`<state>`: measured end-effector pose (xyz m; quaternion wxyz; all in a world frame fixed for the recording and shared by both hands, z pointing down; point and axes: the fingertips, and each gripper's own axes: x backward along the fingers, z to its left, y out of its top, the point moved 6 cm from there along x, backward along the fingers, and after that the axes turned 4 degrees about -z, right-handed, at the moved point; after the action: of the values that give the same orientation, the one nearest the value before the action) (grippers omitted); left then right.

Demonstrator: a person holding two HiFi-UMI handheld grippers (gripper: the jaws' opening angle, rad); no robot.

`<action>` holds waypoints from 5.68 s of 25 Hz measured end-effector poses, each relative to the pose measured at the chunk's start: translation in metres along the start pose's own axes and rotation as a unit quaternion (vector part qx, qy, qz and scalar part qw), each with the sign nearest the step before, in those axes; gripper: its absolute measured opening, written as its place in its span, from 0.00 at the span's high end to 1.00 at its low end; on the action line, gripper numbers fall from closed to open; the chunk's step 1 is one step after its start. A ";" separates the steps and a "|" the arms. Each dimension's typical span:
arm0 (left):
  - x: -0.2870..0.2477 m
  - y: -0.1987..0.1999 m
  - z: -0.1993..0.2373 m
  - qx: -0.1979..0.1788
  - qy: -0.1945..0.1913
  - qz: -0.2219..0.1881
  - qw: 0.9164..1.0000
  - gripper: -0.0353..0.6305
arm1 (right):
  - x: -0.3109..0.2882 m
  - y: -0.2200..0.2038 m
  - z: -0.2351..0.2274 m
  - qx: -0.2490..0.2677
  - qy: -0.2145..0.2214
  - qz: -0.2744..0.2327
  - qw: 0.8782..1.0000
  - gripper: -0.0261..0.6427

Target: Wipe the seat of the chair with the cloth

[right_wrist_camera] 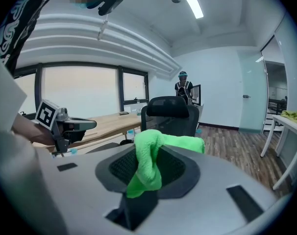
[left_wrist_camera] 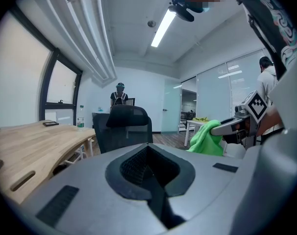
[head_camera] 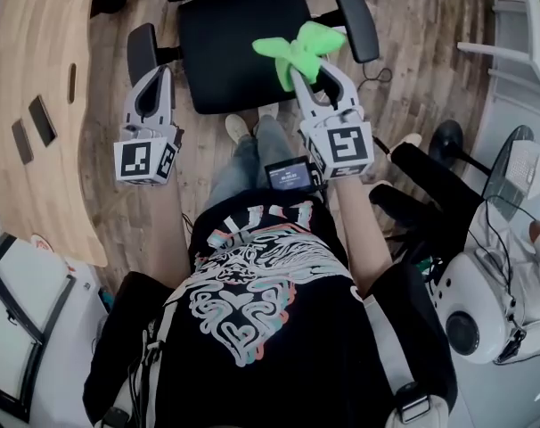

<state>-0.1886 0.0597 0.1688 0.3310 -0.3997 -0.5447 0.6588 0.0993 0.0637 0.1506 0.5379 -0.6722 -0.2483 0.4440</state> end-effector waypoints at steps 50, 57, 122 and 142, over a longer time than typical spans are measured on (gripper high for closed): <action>-0.084 -0.214 -0.016 0.081 0.022 0.181 0.980 0.95 | -0.098 -0.213 -0.056 0.094 0.143 0.207 0.963 0.81; -0.087 -0.243 -0.013 0.078 0.014 0.193 0.978 0.95 | -0.112 -0.251 -0.058 0.103 0.152 0.235 0.955 0.81; -0.122 -0.357 -0.020 0.101 0.042 0.253 0.961 0.95 | -0.173 -0.396 -0.086 0.036 0.108 0.344 0.932 0.81; -0.123 -0.364 -0.019 0.113 0.043 0.257 0.959 0.95 | -0.215 -0.401 -0.024 0.030 0.187 0.343 0.920 0.81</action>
<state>-0.1148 0.0294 0.5448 0.2169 -0.5140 -0.3306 0.7613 0.0746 -0.0033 0.6003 0.4091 -0.7707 0.1161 0.4745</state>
